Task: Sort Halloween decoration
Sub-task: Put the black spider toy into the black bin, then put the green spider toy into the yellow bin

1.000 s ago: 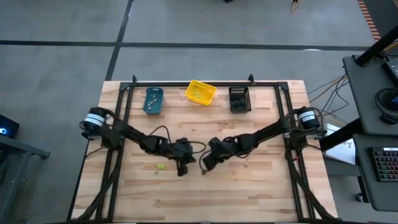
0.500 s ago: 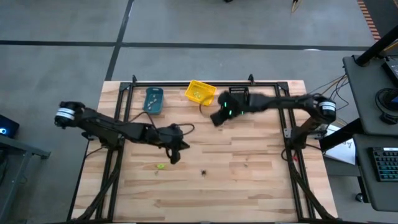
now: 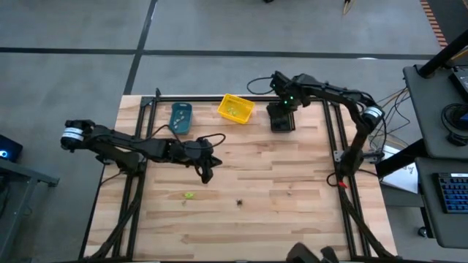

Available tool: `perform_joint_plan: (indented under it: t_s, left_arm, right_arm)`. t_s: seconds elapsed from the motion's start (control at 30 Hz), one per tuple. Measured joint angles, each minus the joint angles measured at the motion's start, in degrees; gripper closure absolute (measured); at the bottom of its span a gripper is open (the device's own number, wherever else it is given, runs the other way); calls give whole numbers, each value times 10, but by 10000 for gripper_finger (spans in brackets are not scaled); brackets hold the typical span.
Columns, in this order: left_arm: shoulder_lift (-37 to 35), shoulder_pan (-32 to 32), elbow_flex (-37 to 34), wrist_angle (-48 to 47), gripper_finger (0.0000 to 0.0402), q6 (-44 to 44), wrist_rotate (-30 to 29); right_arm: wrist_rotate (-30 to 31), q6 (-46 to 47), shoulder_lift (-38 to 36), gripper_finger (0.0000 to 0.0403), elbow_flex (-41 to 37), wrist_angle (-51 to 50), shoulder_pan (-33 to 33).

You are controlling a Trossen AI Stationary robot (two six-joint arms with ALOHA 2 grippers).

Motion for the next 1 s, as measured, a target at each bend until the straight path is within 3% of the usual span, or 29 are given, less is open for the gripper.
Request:
perform_joint_plan:
  t_s: [0.67,1.0]
  left_arm:
    - [4,24,0,-4,402,-8,-1]
    - [6,24,0,-18,402,-7,37]
  right_arm:
    - [31,-35,22,333,-1,5,-26]
    - [24,-43,-49,334,3,5,9]
